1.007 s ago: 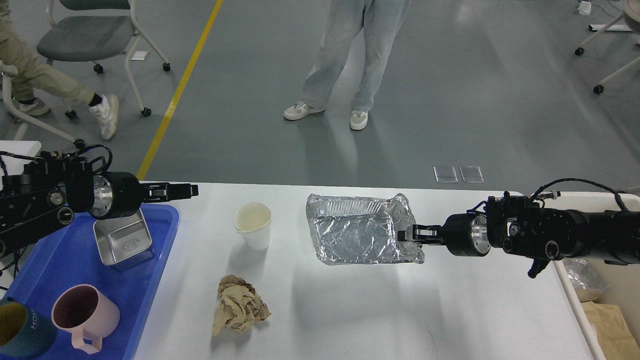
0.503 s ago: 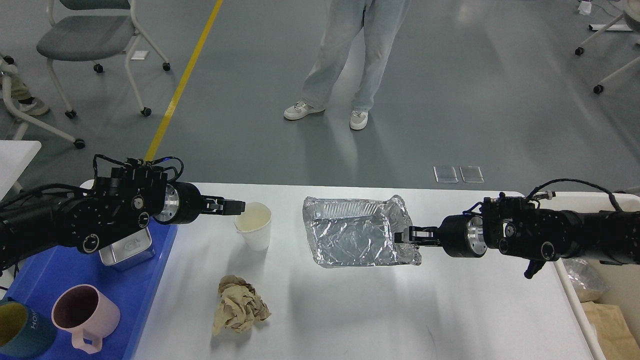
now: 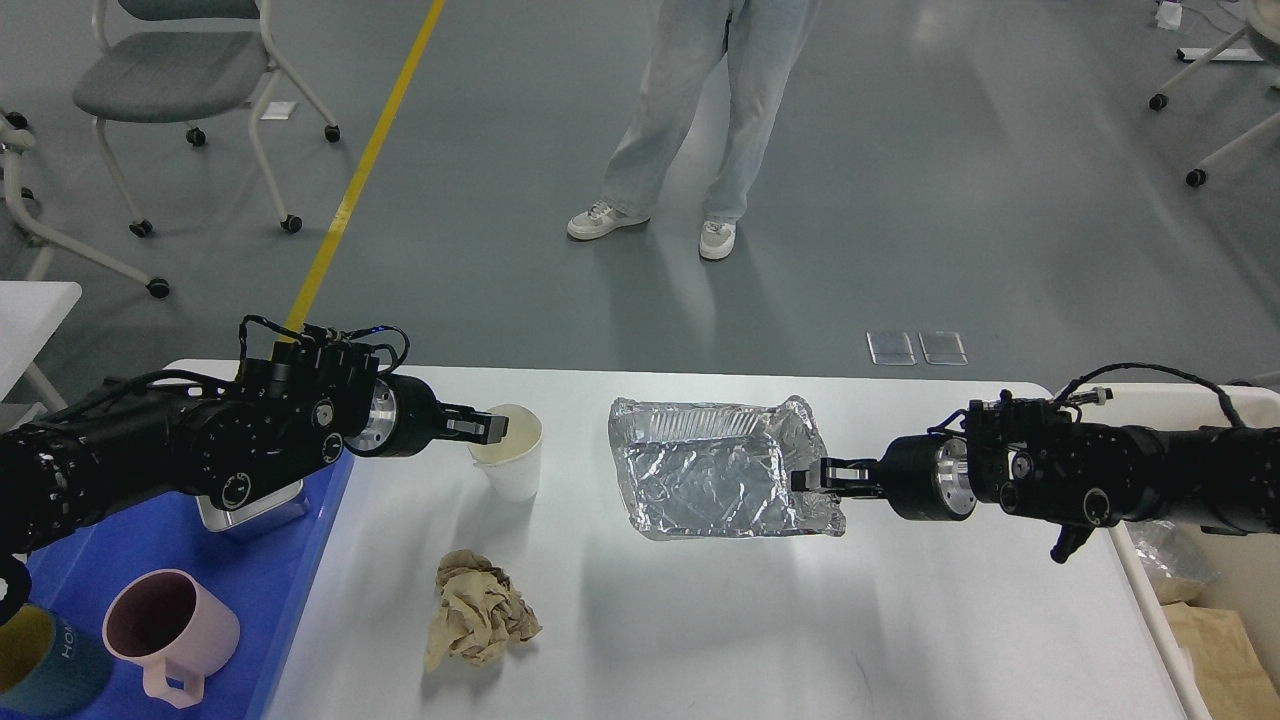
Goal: Tidy desktop
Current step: 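Reach the left gripper toward the white paper cup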
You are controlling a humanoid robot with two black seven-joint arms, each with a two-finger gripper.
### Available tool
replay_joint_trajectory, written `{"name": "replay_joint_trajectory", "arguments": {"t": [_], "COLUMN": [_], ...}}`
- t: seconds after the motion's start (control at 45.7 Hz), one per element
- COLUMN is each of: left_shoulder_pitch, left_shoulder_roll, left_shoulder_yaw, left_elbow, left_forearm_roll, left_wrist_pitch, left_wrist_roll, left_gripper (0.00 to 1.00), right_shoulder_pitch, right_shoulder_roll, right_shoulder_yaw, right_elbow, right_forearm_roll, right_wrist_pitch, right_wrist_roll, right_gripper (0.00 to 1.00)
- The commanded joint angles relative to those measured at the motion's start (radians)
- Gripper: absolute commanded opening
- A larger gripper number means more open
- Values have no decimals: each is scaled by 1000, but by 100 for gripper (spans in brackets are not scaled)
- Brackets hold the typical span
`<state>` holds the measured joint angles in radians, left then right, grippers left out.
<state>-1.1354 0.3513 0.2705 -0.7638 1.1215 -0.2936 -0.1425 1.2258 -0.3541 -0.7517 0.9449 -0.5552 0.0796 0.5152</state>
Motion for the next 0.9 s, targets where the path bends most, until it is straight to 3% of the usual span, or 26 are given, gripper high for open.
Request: {"name": "replay_joint_trajectory", "arguments": {"t": [0.0,0.35,0.416,0.482,0.875], "left_shoulder_pitch": [-3,-4,-4,-4,-67], "left_shoulder_roll": [-2,3,3,5,31], "left_shoulder_yaw": [3,4,4,3,-14], "left_elbow": [0,0,0,0,-12], "left_forearm_roll": [0,3,4,4,1], "left_wrist_pitch": [-27,-78,-87,-105,-191], "left_wrist_roll": [4,12,11,9,-6], "left_gripper": [37,22,15,0,0], "right_shoulder_pitch": [0,0,0,-2,-2], "right_shoulder_roll": [0,1,0,0,-2], "right_shoulder_yaw": [0,0,0,0,0], "right_elbow": [0,-1,-1,-1,-1], "right_forearm_roll": [0,0,0,0,0], "right_wrist_pitch": [0,0,0,0,0], "right_wrist_roll": [0,0,0,0,0], "right_gripper": [0,0,0,0,0]}}
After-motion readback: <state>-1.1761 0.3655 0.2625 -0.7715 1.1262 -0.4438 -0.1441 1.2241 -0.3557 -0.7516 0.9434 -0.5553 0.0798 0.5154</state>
